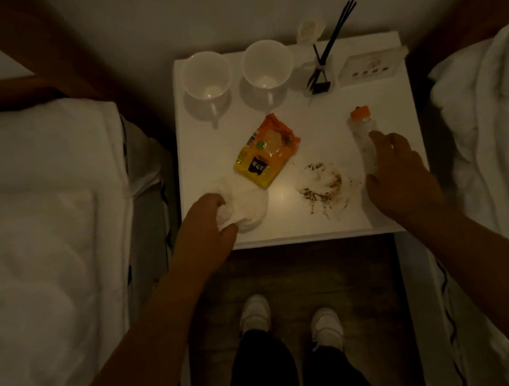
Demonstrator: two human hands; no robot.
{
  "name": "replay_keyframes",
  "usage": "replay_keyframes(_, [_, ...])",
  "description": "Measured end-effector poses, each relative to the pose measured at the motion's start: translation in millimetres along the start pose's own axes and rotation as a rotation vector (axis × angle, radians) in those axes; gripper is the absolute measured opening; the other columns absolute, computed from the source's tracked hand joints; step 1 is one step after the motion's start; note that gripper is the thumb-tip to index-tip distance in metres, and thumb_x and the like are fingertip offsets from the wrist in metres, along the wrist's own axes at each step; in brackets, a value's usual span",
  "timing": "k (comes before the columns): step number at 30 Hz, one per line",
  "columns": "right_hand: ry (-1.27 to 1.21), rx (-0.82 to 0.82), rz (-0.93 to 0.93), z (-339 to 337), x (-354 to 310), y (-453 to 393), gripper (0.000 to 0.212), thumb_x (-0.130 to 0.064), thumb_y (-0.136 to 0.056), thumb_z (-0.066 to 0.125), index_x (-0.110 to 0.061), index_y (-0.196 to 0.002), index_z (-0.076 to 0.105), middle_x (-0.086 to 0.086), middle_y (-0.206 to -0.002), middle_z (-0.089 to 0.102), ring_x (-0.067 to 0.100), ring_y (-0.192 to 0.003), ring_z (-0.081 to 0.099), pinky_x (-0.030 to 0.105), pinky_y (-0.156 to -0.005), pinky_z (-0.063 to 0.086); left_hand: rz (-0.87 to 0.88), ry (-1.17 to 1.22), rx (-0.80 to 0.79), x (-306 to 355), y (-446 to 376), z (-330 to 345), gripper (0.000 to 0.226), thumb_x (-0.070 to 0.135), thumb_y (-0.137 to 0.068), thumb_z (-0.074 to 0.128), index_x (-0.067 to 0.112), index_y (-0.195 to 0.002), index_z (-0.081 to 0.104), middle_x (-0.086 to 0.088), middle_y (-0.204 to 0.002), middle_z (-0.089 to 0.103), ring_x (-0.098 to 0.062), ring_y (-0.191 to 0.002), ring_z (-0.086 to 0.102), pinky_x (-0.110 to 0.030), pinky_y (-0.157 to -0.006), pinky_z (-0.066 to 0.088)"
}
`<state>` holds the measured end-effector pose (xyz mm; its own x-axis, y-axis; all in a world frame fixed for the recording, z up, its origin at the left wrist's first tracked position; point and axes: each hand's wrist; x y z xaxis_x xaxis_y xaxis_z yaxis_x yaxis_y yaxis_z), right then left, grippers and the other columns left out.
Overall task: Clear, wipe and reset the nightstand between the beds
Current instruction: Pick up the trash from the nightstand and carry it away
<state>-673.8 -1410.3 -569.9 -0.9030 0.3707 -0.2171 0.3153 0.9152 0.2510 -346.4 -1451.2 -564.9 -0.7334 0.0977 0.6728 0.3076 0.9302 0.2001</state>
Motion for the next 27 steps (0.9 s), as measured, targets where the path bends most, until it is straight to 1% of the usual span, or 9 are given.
replay_keyframes(2, [-0.029, -0.004, 0.006, 1.3, -1.0, -1.9, 0.073, -0.017, -0.088, 0.060, -0.020, -0.149, 0.019, 0.015, -0.146, 0.028, 0.041, -0.111, 0.044, 0.050, -0.080, 0.045, 0.032, 0.101, 0.034, 13.2, -6.1, -8.5, 0.045, 0.005, -0.081, 0.066, 0.001, -0.124, 0.052, -0.002, -0.110, 0.056, -0.017, -0.101, 0.054, -0.022, -0.083, 0.043])
replay_keyframes(4, [-0.036, -0.011, 0.021, 0.9, -0.8, -4.3, 0.073, -0.015, -0.088, 0.060, -0.021, -0.148, 0.018, 0.014, -0.147, 0.026, 0.041, -0.112, 0.044, 0.051, -0.082, 0.045, 0.108, 0.122, 0.055, 27.8, -19.3, -9.6, 0.047, 0.011, -0.079, 0.059, 0.002, -0.125, 0.054, -0.005, -0.110, 0.058, -0.017, -0.101, 0.055, -0.022, -0.086, 0.043])
replay_keyframes(8, [-0.032, -0.012, 0.005, 1.7, -1.5, -4.5, 0.073, -0.015, -0.087, 0.060, -0.021, -0.147, 0.019, 0.013, -0.146, 0.027, 0.041, -0.111, 0.044, 0.051, -0.080, 0.046, 0.176, -0.068, 0.035, 47.5, -54.5, 12.3, 0.042, 0.029, -0.079, 0.053, 0.006, -0.112, 0.064, -0.019, -0.101, 0.061, -0.036, -0.094, 0.055, -0.041, -0.082, 0.046])
replay_keyframes(12, [-0.033, -0.019, 0.002, 1.5, 0.4, -5.3, 0.075, -0.018, -0.087, 0.061, -0.022, -0.147, 0.018, 0.013, -0.146, 0.026, 0.040, -0.112, 0.044, 0.051, -0.079, 0.047, 0.047, -0.259, 0.053, 53.1, -86.7, 42.8, 0.044, 0.039, -0.081, 0.068, 0.014, -0.116, 0.062, -0.019, -0.136, 0.043, -0.039, -0.124, 0.038, -0.051, -0.096, 0.039])
replay_keyframes(16, [-0.042, -0.008, -0.031, 4.2, 0.7, -4.8, 0.072, -0.018, -0.087, 0.060, -0.023, -0.147, 0.020, 0.012, -0.146, 0.027, 0.038, -0.112, 0.044, 0.049, -0.079, 0.047, 0.036, -0.343, 0.062, 45.9, -102.5, 55.8, 0.052, 0.041, -0.083, 0.065, 0.015, -0.127, 0.056, -0.019, -0.150, 0.031, -0.039, -0.131, 0.030, -0.054, -0.100, 0.033])
replay_keyframes(19, [-0.073, -0.003, -0.032, 7.1, 1.1, -7.1, 0.070, -0.014, -0.087, 0.059, -0.025, -0.145, 0.024, 0.013, -0.146, 0.028, 0.037, -0.113, 0.045, 0.050, -0.082, 0.048, 0.015, -0.425, 0.084, 42.6, -105.6, 57.0, 0.053, 0.043, -0.083, 0.065, 0.021, -0.129, 0.055, -0.015, -0.144, 0.037, -0.036, -0.126, 0.034, -0.047, -0.094, 0.028])
replay_keyframes(22, [0.002, -0.028, -0.066, 10.9, -5.9, -8.6, 0.068, -0.011, -0.083, 0.057, -0.029, -0.143, 0.028, 0.015, -0.139, 0.038, 0.037, -0.109, 0.048, 0.051, -0.083, 0.049, 0.043, -0.455, 0.120, 40.0, -103.3, 52.7, 0.041, 0.039, -0.085, 0.064, 0.016, -0.119, 0.059, -0.013, -0.115, 0.051, -0.032, -0.106, 0.047, -0.039, -0.084, 0.027])
replay_keyframes(25, [0.034, -0.045, -0.095, 10.0, -13.0, -10.1, 0.064, -0.007, -0.083, 0.056, -0.027, -0.140, 0.033, 0.016, -0.124, 0.047, 0.035, -0.099, 0.051, 0.047, -0.074, 0.048, 0.059, -0.409, 0.049, 37.1, -101.1, 44.6, 0.046, 0.029, -0.086, 0.065, 0.011, -0.126, 0.052, -0.018, -0.110, 0.049, -0.035, -0.091, 0.054, -0.039, -0.074, 0.038])
replay_keyframes(27, [-0.028, -0.045, -0.058, 3.4, -14.4, -14.0, 0.062, -0.006, -0.084, 0.054, -0.024, -0.139, 0.033, 0.016, -0.118, 0.049, 0.034, -0.098, 0.052, 0.047, -0.075, 0.049, 0.035, -0.286, 0.017, 35.2, -98.6, 37.2, 0.047, 0.023, -0.086, 0.066, 0.010, -0.128, 0.049, -0.019, -0.109, 0.048, -0.033, -0.086, 0.054, -0.039, -0.070, 0.046])
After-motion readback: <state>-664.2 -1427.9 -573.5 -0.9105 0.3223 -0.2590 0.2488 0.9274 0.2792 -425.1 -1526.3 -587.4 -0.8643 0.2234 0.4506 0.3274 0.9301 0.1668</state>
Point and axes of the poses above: each hand's wrist, its own y-axis away from the middle knuckle, its own z-axis out of the palm, x = y × z
